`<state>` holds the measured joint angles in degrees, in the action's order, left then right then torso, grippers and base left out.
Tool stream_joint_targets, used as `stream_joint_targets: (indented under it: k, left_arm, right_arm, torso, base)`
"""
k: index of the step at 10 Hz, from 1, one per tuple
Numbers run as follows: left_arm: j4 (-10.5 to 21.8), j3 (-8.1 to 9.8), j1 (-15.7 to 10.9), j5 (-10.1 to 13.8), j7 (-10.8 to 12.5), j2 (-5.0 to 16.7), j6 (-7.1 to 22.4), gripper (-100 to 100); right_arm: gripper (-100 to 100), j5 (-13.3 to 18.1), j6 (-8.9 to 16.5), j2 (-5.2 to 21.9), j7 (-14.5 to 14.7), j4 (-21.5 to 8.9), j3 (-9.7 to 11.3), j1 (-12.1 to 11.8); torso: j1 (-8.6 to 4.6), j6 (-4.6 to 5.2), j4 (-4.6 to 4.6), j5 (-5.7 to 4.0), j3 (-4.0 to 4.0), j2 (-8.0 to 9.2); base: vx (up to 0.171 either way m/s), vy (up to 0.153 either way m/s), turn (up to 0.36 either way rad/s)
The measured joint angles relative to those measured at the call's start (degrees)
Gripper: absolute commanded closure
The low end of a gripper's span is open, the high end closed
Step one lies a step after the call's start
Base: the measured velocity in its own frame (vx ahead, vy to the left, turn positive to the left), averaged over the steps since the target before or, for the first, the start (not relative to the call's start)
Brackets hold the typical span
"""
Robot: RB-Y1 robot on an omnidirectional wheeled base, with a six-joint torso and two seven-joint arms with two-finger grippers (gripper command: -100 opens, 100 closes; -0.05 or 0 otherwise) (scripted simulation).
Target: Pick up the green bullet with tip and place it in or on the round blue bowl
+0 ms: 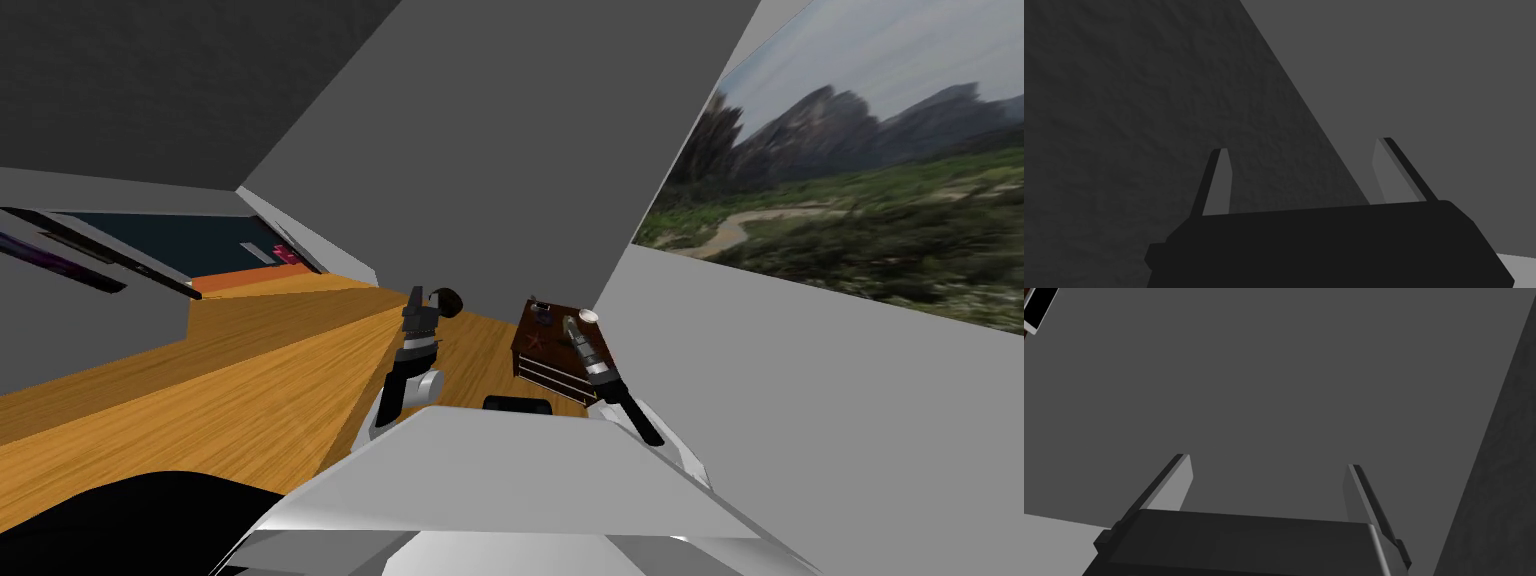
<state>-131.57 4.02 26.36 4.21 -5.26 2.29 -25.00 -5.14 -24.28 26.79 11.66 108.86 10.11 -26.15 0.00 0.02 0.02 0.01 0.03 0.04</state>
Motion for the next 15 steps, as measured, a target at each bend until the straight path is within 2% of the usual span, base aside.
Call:
stream_joint_targets:
  k: [1, 3, 4, 6, 8, 9, 11, 12, 13, 14, 15]
  left_arm:
    - [0.0, 0.0, 0.0, 0.0, 0.0, 0.0, 0.0, 0]
    - [0.0, 0.0, 0.0, 0.0, 0.0, 0.0, 0.0, 0]
    - [0.0, -0.01, 0.0, 0.0, 0.0, 0.0, 0.0, 0]
    - [0.0, 0.0, 0.0, 0.0, 0.0, 0.0, 0.0, 0]
    - [0.0, 0.0, 0.0, 0.0, 0.0, 0.0, 0.0, 0]
    - [0.0, 0.0, 0.0, 0.0, 0.0, 0.0, 0.0, 0]
    - [0.0, 0.0, 0.0, 0.0, 0.0, 0.0, 0.0, 0]
    - [0.0, 0.01, 0.0, 0.0, 0.0, 0.0, 0.0, 0]
    - [0.0, 0.0, 0.0, 0.0, 0.0, 0.0, 0.0, 0]
    - [0.0, 0.01, 0.0, 0.0, 0.0, 0.0, 0.0, 0]
    - [0.0, 0.0, 0.0, 0.0, 0.0, 0.0, 0.0, 0]
  right_arm:
    - [-100, 0.1, 0.9, 1.4, 0.6, -0.9, 1.0, -0.6]
    - [-100, -0.3, 2.7, 4.8, 1.2, -3.1, 2.2, 0.0]
    - [-100, -0.2, 4.6, 6.0, 2.4, -5.0, 4.1, 1.0]
    - [-100, -0.4, 6.6, 9.2, 3.7, -6.9, 5.8, 0.5]
    - [-100, -0.6, 7.1, 12.2, 4.7, -10.3, 7.6, 0.8]
    - [-100, -0.6, 8.1, 12.9, 5.2, -11.5, 8.3, 1.3]
    - [-100, -0.3, 10.0, 14.5, 7.8, -16.9, 11.8, 2.5]
    - [-100, -0.7, 10.7, 16.5, 8.3, -18.2, 12.4, 2.7]
    - [-100, -0.6, 11.3, 17.2, 9.2, -21.8, 14.1, 3.8]
    - [-100, -0.7, 12.0, 18.3, 9.9, -22.0, 14.5, 3.3]
    - [-100, -1.1, 13.3, 20.7, 10.5, -22.0, 15.3, 2.5]
  torso:
    - [0.0, -0.02, 0.0, -0.01, 0.01, 0.01]
    - [-0.01, -0.03, 0.0, -0.01, 0.0, 0.01]
    - [0.0, -0.06, 0.0, -0.01, 0.0, 0.0]
    - [-0.03, -0.02, 0.0, -0.01, 0.0, -0.01]
    - [-0.05, -0.03, -0.01, -0.01, -0.02, -0.03]
    - [-0.05, 0.01, -0.01, -0.02, -0.02, -0.04]
    - [-0.07, -0.02, -0.01, -0.03, -0.02, -0.04]
    - [-0.1, 0.02, -0.01, -0.01, -0.02, -0.04]
    - [-0.09, -0.02, -0.01, -0.03, -0.03, -0.06]
    - [-0.08, 0.03, -0.01, -0.01, -0.02, -0.05]
    - [-0.09, -0.01, -0.01, -0.01, -0.02, -0.04]
  base:
    - [-0.014, 0.004, 0.066]
    - [-0.018, 0.008, 0.227]
    - [-0.011, 0.0, 0.077]
    - [-0.007, 0.0, 0.112]
    - [-0.006, -0.002, 0.149]
    - [-0.006, -0.003, 0.218]
    - [-0.005, -0.011, 0.211]
    - [-0.003, -0.01, 0.223]
    - [-0.001, -0.013, 0.121]
    - [-0.001, -0.013, 0.214]
    - [-0.004, -0.026, 0.384]
